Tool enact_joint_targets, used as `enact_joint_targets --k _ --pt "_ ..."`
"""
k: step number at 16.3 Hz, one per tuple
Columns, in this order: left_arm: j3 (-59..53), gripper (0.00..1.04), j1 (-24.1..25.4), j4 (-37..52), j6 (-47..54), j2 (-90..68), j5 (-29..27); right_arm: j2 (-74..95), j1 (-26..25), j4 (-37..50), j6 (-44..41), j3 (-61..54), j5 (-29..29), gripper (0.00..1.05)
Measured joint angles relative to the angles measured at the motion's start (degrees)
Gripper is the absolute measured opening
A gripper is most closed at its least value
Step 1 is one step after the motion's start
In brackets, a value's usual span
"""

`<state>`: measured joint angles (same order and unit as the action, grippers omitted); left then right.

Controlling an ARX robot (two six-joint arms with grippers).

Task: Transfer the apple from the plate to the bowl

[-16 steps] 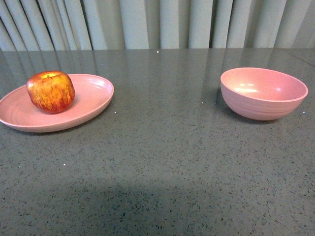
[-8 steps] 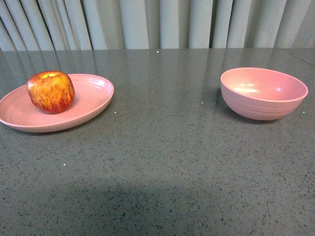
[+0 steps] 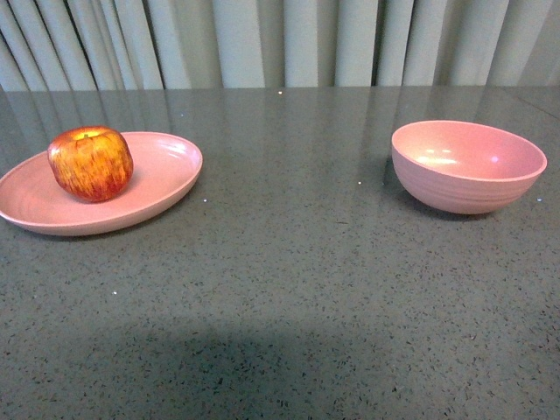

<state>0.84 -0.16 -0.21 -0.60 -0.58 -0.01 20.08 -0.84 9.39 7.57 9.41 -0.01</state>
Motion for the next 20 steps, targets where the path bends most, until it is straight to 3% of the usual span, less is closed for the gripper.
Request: enact_joint_targets --k 4,7,12,17,20 --pt "0.0 0.98 0.0 0.0 0.0 0.0 0.0 28.2 -1.2 15.5 -3.3 14.0 5.9 0.98" --pt "0.0 0.98 0.0 0.0 0.0 0.0 0.0 50.2 -1.0 8.4 -4.6 30.9 9.1 0.98" --pt "0.0 0.98 0.0 0.0 0.0 0.0 0.0 70.3 2.0 -4.0 -2.9 51.4 8.5 0.98" --pt "0.0 0.98 0.0 0.0 0.0 0.0 0.0 83.5 3.5 -13.7 -1.3 59.5 3.5 0.98" --pt "0.0 0.98 0.0 0.0 0.0 0.0 0.0 85.4 4.3 -14.6 -0.5 59.9 3.3 0.98"
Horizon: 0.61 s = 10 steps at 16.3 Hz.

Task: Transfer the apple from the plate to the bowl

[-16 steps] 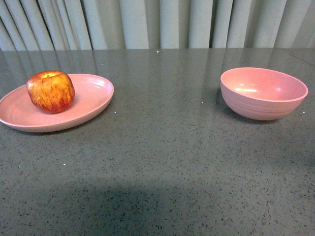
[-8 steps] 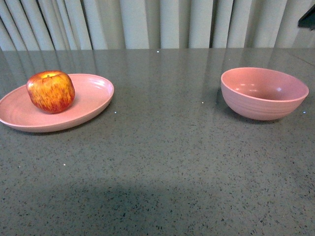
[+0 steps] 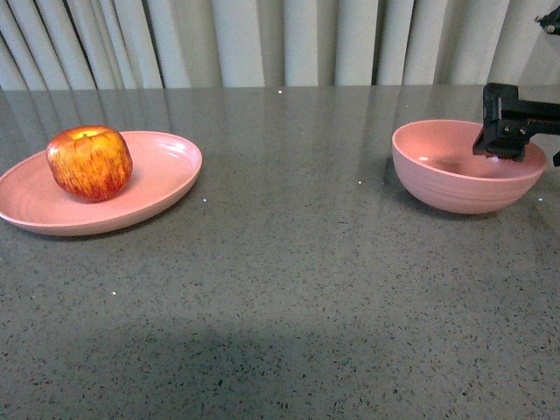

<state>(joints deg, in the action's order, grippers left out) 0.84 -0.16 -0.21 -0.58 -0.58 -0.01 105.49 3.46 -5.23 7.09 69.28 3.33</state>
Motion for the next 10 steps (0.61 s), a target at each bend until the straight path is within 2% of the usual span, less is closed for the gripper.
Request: enact_joint_targets --k 2,3,6,10 --pt "0.0 0.98 0.0 0.0 0.0 0.0 0.0 0.6 0.4 -0.4 0.9 0.0 0.1 0.96" --pt "0.0 0.98 0.0 0.0 0.0 0.0 0.0 0.7 0.5 -0.3 1.1 0.0 0.6 0.87" --pt "0.0 0.98 0.0 0.0 0.0 0.0 0.0 0.7 0.7 -1.0 2.4 0.1 1.4 0.51" --pt "0.0 0.98 0.0 0.0 0.0 0.0 0.0 0.7 0.7 -1.4 3.7 0.2 1.8 0.19"
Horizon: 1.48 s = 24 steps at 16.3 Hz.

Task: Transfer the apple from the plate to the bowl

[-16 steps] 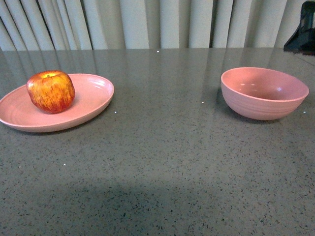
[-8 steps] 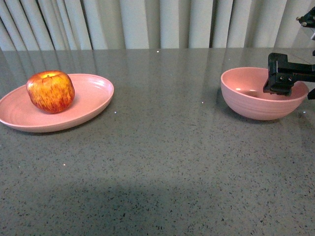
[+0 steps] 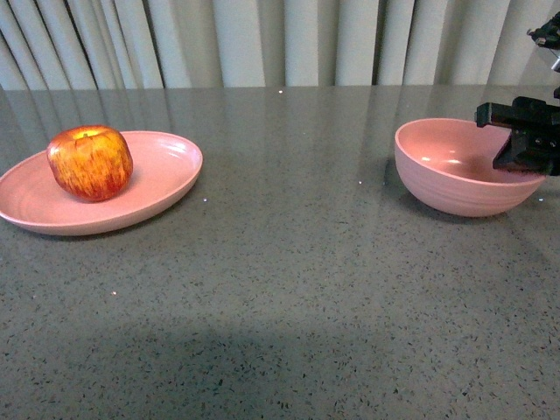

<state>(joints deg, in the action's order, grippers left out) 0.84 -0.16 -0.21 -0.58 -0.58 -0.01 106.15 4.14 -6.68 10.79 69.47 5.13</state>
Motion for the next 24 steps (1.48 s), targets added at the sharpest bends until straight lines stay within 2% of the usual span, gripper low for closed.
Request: enact_joint_targets --k 1,3,10,13,17,24 --pt "0.0 0.98 0.0 0.0 0.0 0.0 0.0 0.0 0.0 -0.2 0.4 0.0 0.5 0.1" --pt "0.0 0.98 0.0 0.0 0.0 0.0 0.0 -0.5 0.0 -0.4 0.9 0.2 1.2 0.03" --pt "0.0 0.98 0.0 0.0 0.0 0.0 0.0 -5.5 1.3 -1.7 2.6 2.3 4.2 0.03" --pt "0.0 0.98 0.0 0.0 0.0 0.0 0.0 -4.8 7.5 -3.3 2.8 6.9 3.5 0.03" --pt "0.0 0.98 0.0 0.0 0.0 0.0 0.0 4.0 15.6 -6.3 3.3 14.6 -0.4 0.03" --pt "0.0 0.98 0.0 0.0 0.0 0.0 0.0 10.9 19.0 -9.4 4.9 21.1 -2.6 0.03"
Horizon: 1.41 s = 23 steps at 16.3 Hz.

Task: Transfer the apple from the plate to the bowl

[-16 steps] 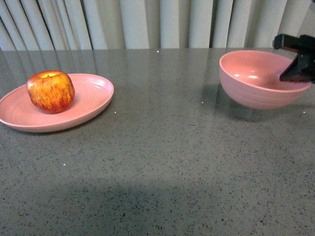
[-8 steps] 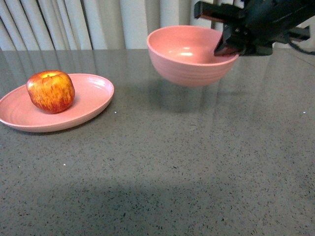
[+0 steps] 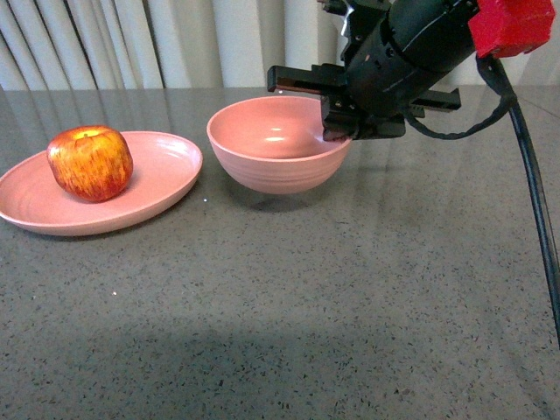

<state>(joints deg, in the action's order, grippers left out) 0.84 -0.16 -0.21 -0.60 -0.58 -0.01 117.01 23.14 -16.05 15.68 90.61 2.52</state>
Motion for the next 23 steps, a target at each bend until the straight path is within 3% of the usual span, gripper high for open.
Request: enact_joint_targets --k 11,20,23 --pt "0.0 0.98 0.0 0.0 0.0 0.0 0.0 3.7 1.7 -1.9 2.3 2.6 -0.9 0.03" --pt "0.0 0.98 0.0 0.0 0.0 0.0 0.0 -4.6 0.7 0.8 2.6 0.8 2.5 0.98" --pt "0.0 0.98 0.0 0.0 0.0 0.0 0.0 -17.0 -2.6 10.4 2.8 -10.6 5.1 0.98"
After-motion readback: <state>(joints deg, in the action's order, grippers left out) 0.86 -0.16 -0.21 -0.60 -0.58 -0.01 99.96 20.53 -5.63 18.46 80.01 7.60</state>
